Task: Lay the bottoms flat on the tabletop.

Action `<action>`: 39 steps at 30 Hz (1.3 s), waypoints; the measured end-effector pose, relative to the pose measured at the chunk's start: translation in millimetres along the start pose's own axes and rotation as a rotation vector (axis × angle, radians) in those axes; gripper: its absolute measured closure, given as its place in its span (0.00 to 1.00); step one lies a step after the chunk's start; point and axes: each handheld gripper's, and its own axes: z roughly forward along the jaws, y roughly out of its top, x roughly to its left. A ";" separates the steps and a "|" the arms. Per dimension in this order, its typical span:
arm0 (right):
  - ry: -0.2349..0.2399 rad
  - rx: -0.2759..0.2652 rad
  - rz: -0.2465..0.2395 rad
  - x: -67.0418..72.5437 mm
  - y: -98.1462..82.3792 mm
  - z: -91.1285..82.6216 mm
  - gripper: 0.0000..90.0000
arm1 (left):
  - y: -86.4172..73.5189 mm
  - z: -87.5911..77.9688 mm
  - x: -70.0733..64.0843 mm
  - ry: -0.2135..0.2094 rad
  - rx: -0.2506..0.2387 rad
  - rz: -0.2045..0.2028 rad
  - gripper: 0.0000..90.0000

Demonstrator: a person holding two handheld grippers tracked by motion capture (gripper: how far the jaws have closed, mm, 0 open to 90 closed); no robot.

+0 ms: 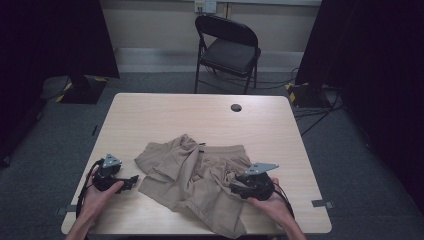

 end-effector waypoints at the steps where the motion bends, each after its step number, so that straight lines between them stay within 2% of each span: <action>1: 0.003 -0.039 0.023 -0.8 4.4 -8.1 0.51 | 3.6 -0.5 -1.5 -0.021 0.006 -0.017 0.20; 2: 0.003 -0.039 0.023 -0.8 4.4 -8.1 0.51 | 3.6 -0.5 -1.5 -0.021 0.006 -0.017 0.20; 3: 0.000 -0.069 0.034 -3.0 8.2 -16.2 0.46 | 6.8 -3.8 -2.3 -0.053 -0.016 -0.028 0.20; 6: -0.019 -0.090 0.036 -8.0 11.0 -25.1 0.44 | 11.6 -7.6 -2.4 -0.069 -0.040 -0.045 0.20; 7: -0.065 -0.123 0.052 -14.3 13.6 -32.7 0.42 | 17.6 -11.2 -1.2 -0.055 -0.057 -0.051 0.21; 8: -0.087 -0.134 0.065 -19.1 14.8 -35.5 0.41 | 17.6 -11.2 -1.2 -0.055 -0.057 -0.051 0.21; 9: -0.103 -0.137 0.077 -24.0 15.4 -36.0 0.40 | 24.1 -13.1 1.0 -0.075 -0.080 -0.070 0.21; 10: -0.103 -0.137 0.077 -24.0 15.4 -36.0 0.40 | 24.1 -13.1 1.0 -0.075 -0.080 -0.070 0.21; 11: -0.150 -0.102 0.098 -32.9 14.1 -31.3 0.38 | 31.1 -12.2 0.5 -0.090 -0.097 -0.072 0.21; 12: -0.150 -0.102 0.098 -32.9 14.1 -31.3 0.38 | 31.1 -12.2 0.5 -0.090 -0.097 -0.072 0.21; 13: -0.171 -0.075 0.127 -40.6 9.9 -23.4 0.36 | 39.0 -8.4 -1.2 -0.102 -0.095 -0.062 0.22; 14: -0.180 -0.071 0.134 -43.4 7.5 -19.6 0.36 | 39.0 -8.4 -1.2 -0.102 -0.095 -0.062 0.25; 15: -0.181 -0.073 0.146 -45.5 4.8 -16.2 0.35 | 47.6 -3.2 -2.4 -0.131 -0.107 -0.073 0.27; 16: -0.178 -0.073 0.157 -47.8 2.1 -12.6 0.34 | 47.6 -3.2 -2.4 -0.131 -0.107 -0.073 0.27; 17: -0.181 -0.068 0.164 -49.3 -0.4 -9.0 0.33 | 57.2 2.9 -3.6 -0.158 -0.110 -0.083 0.27; 18: -0.186 -0.052 0.169 -50.1 -2.1 -6.1 0.33 | 57.2 2.9 -3.6 -0.158 -0.110 -0.083 0.27; 19: -0.191 -0.041 0.164 -51.1 -2.8 -3.8 0.33 | 67.7 9.0 -6.2 -0.178 -0.120 -0.081 0.27; 20: -0.191 -0.041 0.164 -51.1 -2.8 -3.8 0.33 | 67.7 9.0 -6.2 -0.178 -0.120 -0.081 0.28; 21: -0.192 -0.037 0.166 -52.8 -3.7 -0.9 0.31 | 79.6 16.7 -10.6 -0.183 -0.121 -0.068 0.28; 22: -0.192 -0.037 0.166 -52.8 -3.7 -0.9 0.31 | 79.6 16.7 -10.6 -0.183 -0.121 -0.068 0.28; 23: -0.196 -0.024 0.172 -53.4 -5.5 2.9 0.31 | 92.4 25.7 -15.7 -0.202 -0.123 -0.064 0.28; 24: -0.196 -0.024 0.172 -53.4 -5.5 2.9 0.31 | 92.4 25.7 -15.7 -0.202 -0.123 -0.064 0.28; 25: -0.199 -0.003 0.164 -53.1 -7.2 6.4 0.30 | 104.7 34.7 -22.3 -0.205 -0.121 -0.056 0.27; 26: -0.199 -0.003 0.164 -53.1 -7.2 6.4 0.30 | 104.7 34.7 -22.3 -0.205 -0.121 -0.056 0.27; 27: -0.196 -0.002 0.155 -52.8 -9.5 9.4 0.30 | 114.5 45.2 -32.4 -0.205 -0.119 -0.045 0.26; 28: -0.195 -0.009 0.152 -52.7 -10.7 9.3 0.30 | 114.5 45.2 -32.4 -0.205 -0.119 -0.045 0.26; 29: -0.191 -0.013 0.154 -53.3 -11.1 9.1 0.30 | 122.4 55.4 -41.3 -0.241 -0.112 -0.038 0.26; 32: -0.186 -0.016 0.163 -54.5 -11.6 8.4 0.30 | 128.4 64.9 -49.2 -0.262 -0.114 -0.038 0.26; 35: -0.192 -0.018 0.160 -53.8 -12.2 8.5 0.30 | 132.4 82.3 -60.8 -0.325 -0.108 -0.039 0.23; 36: -0.192 -0.018 0.160 -53.8 -12.2 8.5 0.30 | 132.4 82.3 -60.8 -0.325 -0.108 -0.039 0.21; 37: -0.195 -0.024 0.159 -53.9 -13.0 8.6 0.30 | 132.0 92.6 -66.0 -0.314 -0.092 -0.040 0.20; 39: -0.193 -0.028 0.159 -53.9 -13.2 8.8 0.30 | 131.2 98.8 -67.6 -0.311 -0.087 -0.034 0.20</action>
